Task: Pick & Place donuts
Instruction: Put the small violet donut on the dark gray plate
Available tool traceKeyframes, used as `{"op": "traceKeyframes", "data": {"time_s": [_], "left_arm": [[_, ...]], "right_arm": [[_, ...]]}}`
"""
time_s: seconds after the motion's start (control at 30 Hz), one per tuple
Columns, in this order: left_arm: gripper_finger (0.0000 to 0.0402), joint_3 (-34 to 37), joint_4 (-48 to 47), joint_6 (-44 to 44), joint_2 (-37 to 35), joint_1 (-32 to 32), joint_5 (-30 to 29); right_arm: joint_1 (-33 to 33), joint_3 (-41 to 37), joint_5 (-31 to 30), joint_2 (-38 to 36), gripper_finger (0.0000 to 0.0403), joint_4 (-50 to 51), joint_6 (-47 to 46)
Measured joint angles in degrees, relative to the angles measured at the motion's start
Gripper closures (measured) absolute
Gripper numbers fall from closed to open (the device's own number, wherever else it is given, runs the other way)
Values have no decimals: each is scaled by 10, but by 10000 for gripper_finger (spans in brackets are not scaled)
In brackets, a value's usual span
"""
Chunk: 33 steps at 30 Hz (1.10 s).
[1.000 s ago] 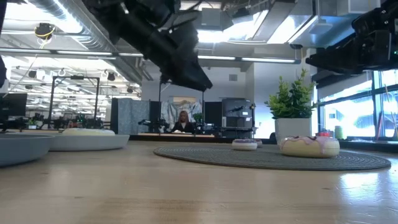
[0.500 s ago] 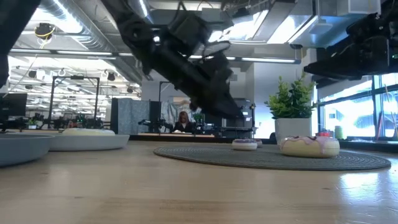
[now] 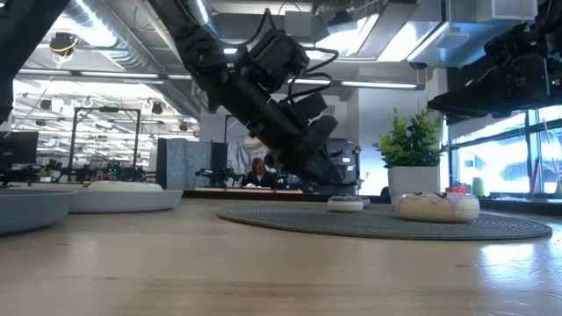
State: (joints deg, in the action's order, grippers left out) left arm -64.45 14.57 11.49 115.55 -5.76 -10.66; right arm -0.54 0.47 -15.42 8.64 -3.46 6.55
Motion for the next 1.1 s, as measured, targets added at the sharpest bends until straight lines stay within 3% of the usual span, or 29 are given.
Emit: {"op": "traceKeyframes", "data": {"time_s": [1.1], "left_arm": [[245,0,25,17,38,1,18]], "right_arm": [[0,0,-1,0,234,0,0]]}}
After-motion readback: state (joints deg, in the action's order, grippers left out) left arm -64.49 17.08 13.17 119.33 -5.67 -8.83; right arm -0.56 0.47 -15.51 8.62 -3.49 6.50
